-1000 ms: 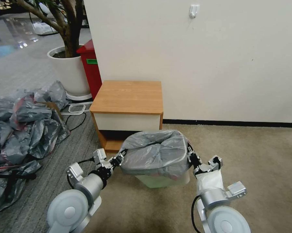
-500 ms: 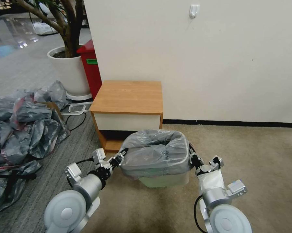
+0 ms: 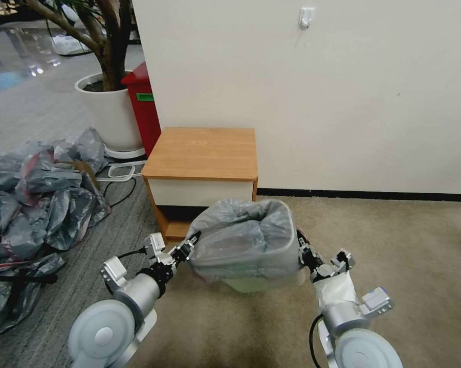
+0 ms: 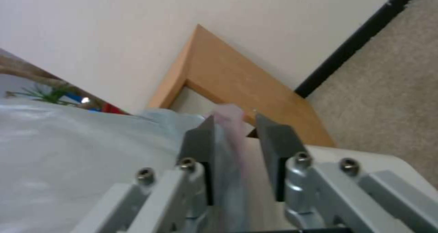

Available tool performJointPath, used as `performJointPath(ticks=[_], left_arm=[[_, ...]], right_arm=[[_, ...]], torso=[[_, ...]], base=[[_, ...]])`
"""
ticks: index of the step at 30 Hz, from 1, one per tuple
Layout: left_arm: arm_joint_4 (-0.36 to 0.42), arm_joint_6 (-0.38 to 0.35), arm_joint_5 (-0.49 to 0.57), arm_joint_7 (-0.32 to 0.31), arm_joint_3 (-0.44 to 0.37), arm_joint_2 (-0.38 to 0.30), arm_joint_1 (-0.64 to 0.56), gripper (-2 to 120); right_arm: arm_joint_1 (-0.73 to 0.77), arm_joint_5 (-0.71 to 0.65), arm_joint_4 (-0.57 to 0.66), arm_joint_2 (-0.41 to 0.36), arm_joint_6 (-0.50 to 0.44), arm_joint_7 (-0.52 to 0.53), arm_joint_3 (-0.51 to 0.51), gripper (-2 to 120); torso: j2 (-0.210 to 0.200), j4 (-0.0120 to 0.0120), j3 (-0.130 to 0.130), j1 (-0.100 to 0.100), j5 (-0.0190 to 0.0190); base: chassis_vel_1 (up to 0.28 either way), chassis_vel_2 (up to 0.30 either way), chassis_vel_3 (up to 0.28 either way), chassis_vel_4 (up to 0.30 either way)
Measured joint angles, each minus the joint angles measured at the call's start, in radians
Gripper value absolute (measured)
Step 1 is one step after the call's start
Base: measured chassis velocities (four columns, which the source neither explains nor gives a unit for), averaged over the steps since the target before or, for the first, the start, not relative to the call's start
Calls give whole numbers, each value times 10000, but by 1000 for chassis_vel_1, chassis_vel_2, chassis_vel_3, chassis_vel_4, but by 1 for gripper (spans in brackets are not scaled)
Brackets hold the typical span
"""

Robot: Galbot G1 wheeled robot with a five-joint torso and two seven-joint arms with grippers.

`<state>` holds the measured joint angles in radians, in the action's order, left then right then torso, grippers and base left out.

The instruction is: Pick up the garbage bag from the table and place it over the trash can.

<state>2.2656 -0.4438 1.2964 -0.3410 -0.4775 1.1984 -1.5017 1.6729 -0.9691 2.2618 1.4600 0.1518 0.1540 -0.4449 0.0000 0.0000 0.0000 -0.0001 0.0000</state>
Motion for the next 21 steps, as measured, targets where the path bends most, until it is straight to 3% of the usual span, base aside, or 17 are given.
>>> performJointPath(ticks=[13, 17, 19, 21], left_arm=[[-362, 17, -678, -145, -91, -233, -72, 9], [-307, 18, -1337, -186, 96, -482, -76, 9], [-149, 20, -1727, -209, 236, -725, -54, 9], [-98, 24, -1922, -208, 278, -810, -55, 9]], right_arm=[[251, -906, 938, -611, -570, -800, -332, 73], [-177, 325, 1570, -1111, -12, -1216, -337, 87], [-657, 1561, 1761, -1896, 273, -1742, 175, 97], [-780, 1906, 1788, -2142, 398, -1975, 304, 99]], torso=[[0, -1, 0, 0, 0], [0, -1, 0, 0, 0], [0, 0, 0, 0, 1], [0, 0, 0, 0, 1]], base=[[0, 0, 0, 0], [0, 0, 0, 0], [0, 0, 0, 0], [0, 0, 0, 0]])
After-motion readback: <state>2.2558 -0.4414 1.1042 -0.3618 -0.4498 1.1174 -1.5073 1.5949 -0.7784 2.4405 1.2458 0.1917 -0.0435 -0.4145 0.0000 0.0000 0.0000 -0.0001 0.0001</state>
